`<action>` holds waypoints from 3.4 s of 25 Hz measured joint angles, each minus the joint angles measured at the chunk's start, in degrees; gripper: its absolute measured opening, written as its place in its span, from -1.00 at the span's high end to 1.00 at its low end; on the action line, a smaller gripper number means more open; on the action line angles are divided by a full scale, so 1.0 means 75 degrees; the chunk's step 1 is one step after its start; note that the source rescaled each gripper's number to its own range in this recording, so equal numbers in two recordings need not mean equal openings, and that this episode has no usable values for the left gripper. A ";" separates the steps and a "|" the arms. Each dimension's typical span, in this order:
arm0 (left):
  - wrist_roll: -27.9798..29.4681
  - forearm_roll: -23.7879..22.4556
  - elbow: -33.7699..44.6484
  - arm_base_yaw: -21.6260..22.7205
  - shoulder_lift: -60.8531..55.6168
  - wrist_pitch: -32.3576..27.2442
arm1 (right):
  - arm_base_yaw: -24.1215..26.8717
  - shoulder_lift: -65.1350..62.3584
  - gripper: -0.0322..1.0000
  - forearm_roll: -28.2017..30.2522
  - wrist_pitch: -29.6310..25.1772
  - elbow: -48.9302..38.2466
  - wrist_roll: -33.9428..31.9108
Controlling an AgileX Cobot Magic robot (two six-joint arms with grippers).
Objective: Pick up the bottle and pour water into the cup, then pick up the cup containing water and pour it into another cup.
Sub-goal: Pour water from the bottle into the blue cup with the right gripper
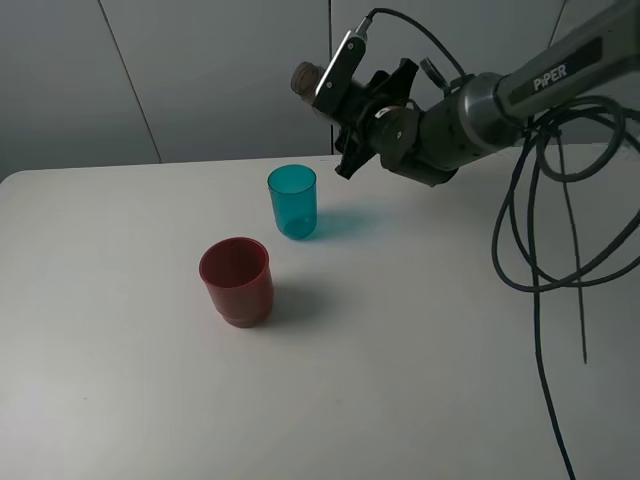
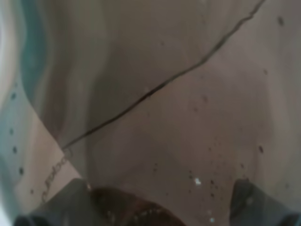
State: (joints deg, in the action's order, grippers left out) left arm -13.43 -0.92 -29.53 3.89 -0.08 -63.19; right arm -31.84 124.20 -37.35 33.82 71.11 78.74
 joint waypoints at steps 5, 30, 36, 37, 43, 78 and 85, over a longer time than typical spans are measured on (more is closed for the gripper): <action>0.0000 0.0000 0.0000 0.0000 0.0000 0.0000 | 0.0000 0.0227 0.90 0.0012 0.0089 0.0000 0.0219; 0.0000 0.0000 0.0000 0.0000 0.0000 0.0000 | 0.0131 0.0369 0.90 0.0697 0.0358 0.0000 0.3830; 0.0000 0.0000 0.0000 0.0000 0.0000 0.0000 | 0.0131 0.0369 0.90 0.0868 0.0358 0.0000 0.4239; 0.0000 0.0000 0.0000 0.0000 0.0000 0.0000 | 0.0131 0.0369 0.90 0.0868 0.0358 0.0000 0.4361; 0.0000 0.0000 0.0000 0.0000 0.0000 0.0000 | 0.0131 0.0369 0.90 0.1071 0.0358 0.0000 0.4881; 0.0016 0.0000 0.0000 0.0000 0.0000 0.0000 | 0.0131 0.0369 0.90 0.1111 0.0649 0.0000 0.5463; 0.0016 0.0000 0.0000 0.0000 0.0000 0.0000 | 0.0131 0.0369 0.90 0.1313 0.0649 0.0000 0.5463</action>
State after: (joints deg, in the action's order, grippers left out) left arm -13.30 -0.92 -29.53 3.89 -0.08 -63.19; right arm -30.85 126.97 -27.50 38.69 71.11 119.71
